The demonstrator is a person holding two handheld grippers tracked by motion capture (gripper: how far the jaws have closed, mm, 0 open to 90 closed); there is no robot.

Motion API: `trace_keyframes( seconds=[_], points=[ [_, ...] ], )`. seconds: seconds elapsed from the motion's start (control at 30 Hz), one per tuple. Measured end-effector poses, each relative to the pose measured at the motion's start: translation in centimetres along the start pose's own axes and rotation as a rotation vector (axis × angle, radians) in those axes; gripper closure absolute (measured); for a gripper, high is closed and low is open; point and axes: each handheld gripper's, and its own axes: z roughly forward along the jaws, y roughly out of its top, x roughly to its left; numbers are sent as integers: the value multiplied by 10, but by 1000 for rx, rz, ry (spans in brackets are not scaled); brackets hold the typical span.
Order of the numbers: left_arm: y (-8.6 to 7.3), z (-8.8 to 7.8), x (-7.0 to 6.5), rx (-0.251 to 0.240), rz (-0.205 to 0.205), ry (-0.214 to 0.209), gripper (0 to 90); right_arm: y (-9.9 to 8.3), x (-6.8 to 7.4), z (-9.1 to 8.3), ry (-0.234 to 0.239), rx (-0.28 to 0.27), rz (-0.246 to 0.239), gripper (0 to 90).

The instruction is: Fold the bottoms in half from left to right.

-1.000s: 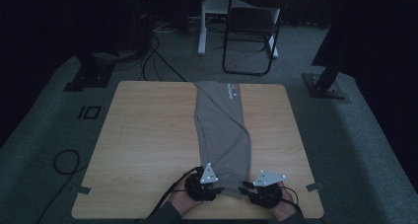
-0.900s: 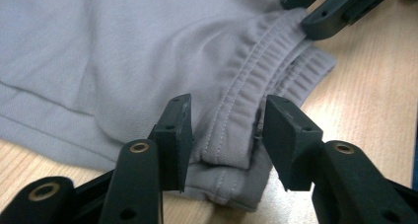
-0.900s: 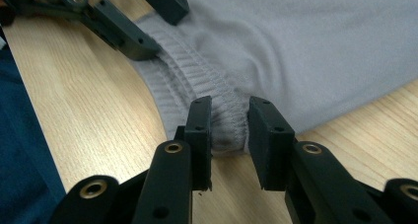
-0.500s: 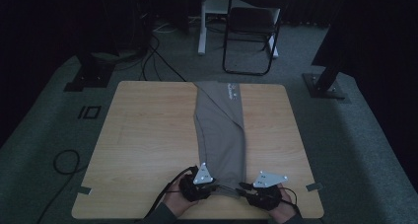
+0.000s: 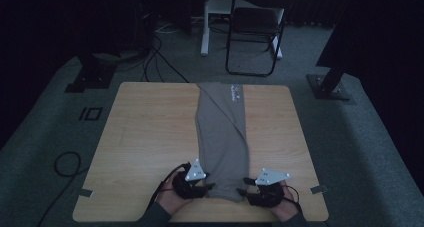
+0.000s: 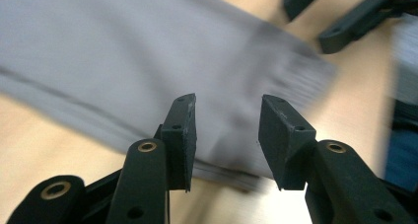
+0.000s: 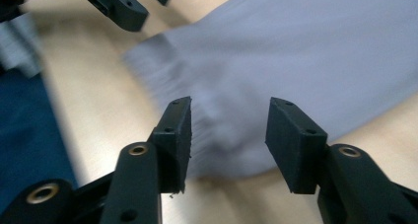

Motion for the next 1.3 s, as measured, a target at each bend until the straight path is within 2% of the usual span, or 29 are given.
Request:
trace_keyframes(
  seconds=[0.13,0.23,0.27,0.43,0.57,0.6,0.7,0.8,0.97,1.17,1.2,1.23,1.3],
  points=[
    [6,17,37,-10,-73,117,583,13,-24,16,-103,-21,36,505],
    [12,33,62,-17,-139,173,583,24,-41,32,-183,-18,49,504],
    [14,39,70,-13,-148,189,583,28,-47,38,-207,-15,58,504],
    [28,63,98,-15,-187,238,616,48,-73,65,-312,-19,65,504],
    [37,80,116,0,-208,274,616,64,-95,88,-366,-16,104,499],
    [37,80,116,0,-208,274,616,64,-95,88,-366,-16,104,499],
    [40,92,130,26,-230,301,616,73,-116,108,-417,10,140,488],
    [40,96,139,26,-246,320,635,79,-126,118,-435,24,168,480],
    [40,100,148,40,-253,336,639,87,-136,127,-456,17,174,479],
    [40,103,150,39,-257,328,673,87,-147,137,-446,37,231,494],
    [39,103,150,32,-273,308,673,86,-148,138,-438,31,241,496],
    [40,103,149,33,-271,308,731,83,-150,137,-423,13,276,496],
    [41,103,146,42,-255,313,767,83,-149,137,-425,16,264,502]
  ],
)
